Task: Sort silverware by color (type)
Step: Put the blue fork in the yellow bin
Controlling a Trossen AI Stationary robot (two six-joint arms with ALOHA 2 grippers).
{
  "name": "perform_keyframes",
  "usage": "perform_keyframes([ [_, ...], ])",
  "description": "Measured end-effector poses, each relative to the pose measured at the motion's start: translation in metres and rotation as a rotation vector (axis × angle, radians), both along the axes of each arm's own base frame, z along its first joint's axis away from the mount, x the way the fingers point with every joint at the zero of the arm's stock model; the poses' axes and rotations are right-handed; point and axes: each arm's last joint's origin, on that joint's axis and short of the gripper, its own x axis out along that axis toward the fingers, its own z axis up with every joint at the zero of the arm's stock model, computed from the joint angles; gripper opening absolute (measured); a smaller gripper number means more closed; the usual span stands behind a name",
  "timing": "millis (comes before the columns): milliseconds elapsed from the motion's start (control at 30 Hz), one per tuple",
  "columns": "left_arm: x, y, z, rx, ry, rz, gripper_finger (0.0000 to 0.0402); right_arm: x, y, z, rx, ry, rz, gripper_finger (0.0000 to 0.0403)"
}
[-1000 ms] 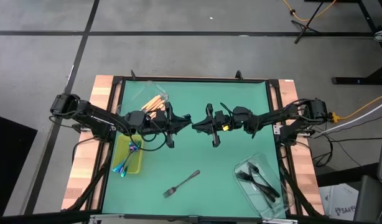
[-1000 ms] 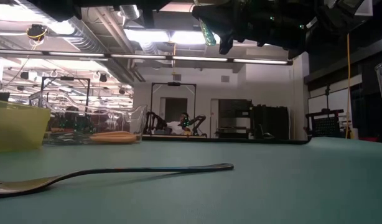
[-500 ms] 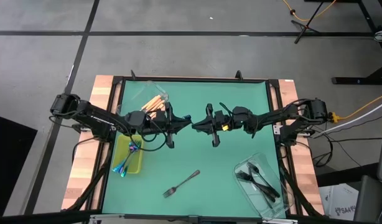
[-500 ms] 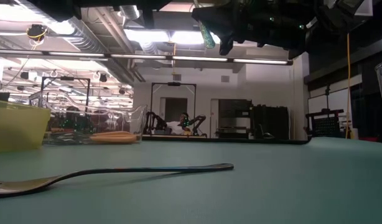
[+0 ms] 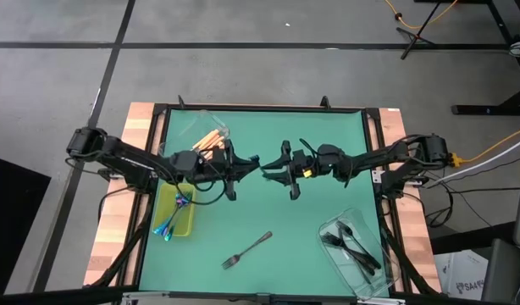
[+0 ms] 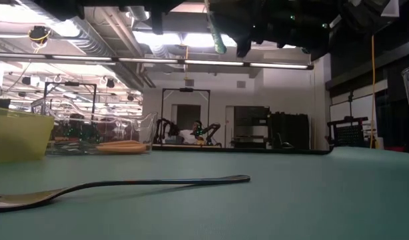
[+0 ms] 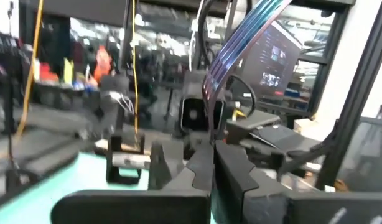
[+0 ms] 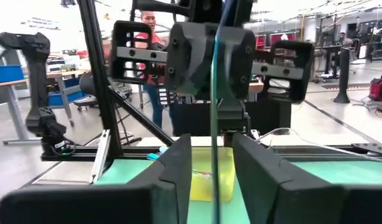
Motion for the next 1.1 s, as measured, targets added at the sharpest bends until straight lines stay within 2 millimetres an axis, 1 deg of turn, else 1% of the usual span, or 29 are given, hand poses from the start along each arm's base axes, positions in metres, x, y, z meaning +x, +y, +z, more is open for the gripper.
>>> perform_keyframes([
  [167,-0.012,0.001,0.003,-0.121,0.102,-0.027,0.0000,-0.007,0.001,0.006,-0.004,0.072,0.026,0.0116],
  [300,-0.031,0.002,0.009,-0.268,0.197,-0.086,0.0000,-0.015,0.001,0.010,0.000,0.160,0.026,0.0117],
  [400,-0.049,0.003,0.013,-0.474,0.322,-0.149,0.0000,-0.020,0.001,0.011,0.001,0.206,0.026,0.0117],
  [500,-0.070,0.002,0.017,-0.748,0.481,-0.223,0.0000,-0.022,0.001,0.011,0.002,0.229,0.027,0.0117],
  [567,-0.084,0.001,0.017,-0.925,0.596,-0.250,0.0000,-0.022,0.001,0.011,0.002,0.233,0.026,0.0118],
  [633,-0.097,-0.001,0.014,-1.066,0.718,-0.259,0.0000,-0.022,0.001,0.011,0.002,0.232,0.026,0.0118],
  [767,-0.119,-0.003,0.002,-1.259,0.933,-0.159,0.0000,-0.022,0.001,0.010,0.002,0.237,0.027,0.0118],
  [867,-0.130,-0.002,-0.008,-1.346,1.085,-0.053,0.0000,-0.022,0.001,0.010,0.002,0.237,0.026,0.0118],
  [967,-0.142,-0.002,-0.016,-1.391,1.219,0.043,0.0000,-0.022,0.001,0.010,0.002,0.244,0.027,0.0117],
  [1100,-0.151,-0.001,-0.023,-1.396,1.336,0.159,0.0000,-0.022,0.001,0.008,0.003,0.256,0.027,0.0117],
])
